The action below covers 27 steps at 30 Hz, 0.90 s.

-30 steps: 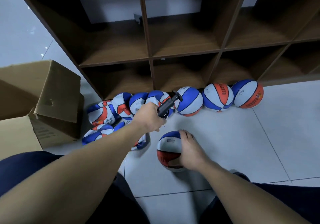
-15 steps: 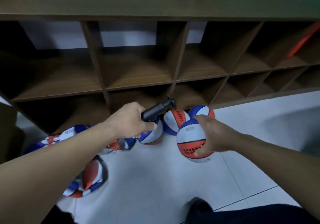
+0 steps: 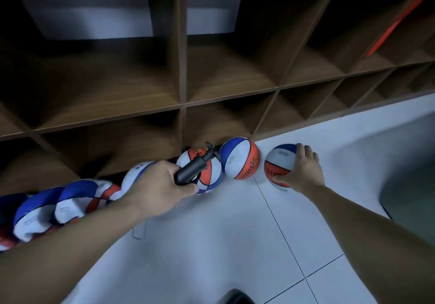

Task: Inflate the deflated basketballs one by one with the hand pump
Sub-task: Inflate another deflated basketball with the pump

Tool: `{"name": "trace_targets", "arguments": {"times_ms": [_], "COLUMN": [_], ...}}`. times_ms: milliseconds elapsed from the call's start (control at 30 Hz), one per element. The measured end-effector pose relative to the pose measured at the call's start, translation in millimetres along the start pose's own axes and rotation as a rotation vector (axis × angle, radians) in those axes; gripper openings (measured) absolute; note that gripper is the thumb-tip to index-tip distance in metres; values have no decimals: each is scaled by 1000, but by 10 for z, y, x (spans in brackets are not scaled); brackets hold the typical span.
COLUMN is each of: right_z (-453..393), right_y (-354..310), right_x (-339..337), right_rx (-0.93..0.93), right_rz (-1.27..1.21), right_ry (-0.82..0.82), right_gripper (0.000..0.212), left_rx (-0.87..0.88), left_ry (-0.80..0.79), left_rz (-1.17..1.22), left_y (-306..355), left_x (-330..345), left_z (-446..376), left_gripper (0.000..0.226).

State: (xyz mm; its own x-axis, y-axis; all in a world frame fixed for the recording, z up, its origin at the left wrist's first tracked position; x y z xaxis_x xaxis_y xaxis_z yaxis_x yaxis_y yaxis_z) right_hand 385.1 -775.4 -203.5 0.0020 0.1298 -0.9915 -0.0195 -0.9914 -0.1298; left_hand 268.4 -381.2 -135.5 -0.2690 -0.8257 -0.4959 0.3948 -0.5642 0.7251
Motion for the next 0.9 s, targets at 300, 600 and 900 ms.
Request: {"name": "trace_targets", "arguments": {"times_ms": [300, 600, 900], "right_z": [-1039, -1309, -622], "right_y": [325, 307, -498], "right_x": [585, 838, 58], "right_rx": [-102, -282, -310], "right_rz": [-24, -22, -295], "right_ry": [34, -12, -78], "right_gripper": [141, 133, 17], "left_rx": [-21, -10, 4], "left_ry": [-5, -4, 130], "left_rz": [107, -17, -193], "left_y": [409, 397, 85], "left_x": [1084, 1119, -46], "left_z": [-964, -939, 108], "left_gripper": [25, 31, 31]}}
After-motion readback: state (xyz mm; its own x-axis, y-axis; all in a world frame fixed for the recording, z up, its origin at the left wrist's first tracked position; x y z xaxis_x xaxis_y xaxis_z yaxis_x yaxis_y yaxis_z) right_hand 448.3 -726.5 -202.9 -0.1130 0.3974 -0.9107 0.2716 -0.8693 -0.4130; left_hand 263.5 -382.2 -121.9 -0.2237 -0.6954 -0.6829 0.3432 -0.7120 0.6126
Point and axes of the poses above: each hand's wrist, its own z-axis away from the middle knuckle, its own x-axis out of the palm, y = z × x, the point moved 4 cm from there along -z, towards the middle knuckle, and after that the axes turned 5 degrees about -x, right-handed, at the moved point
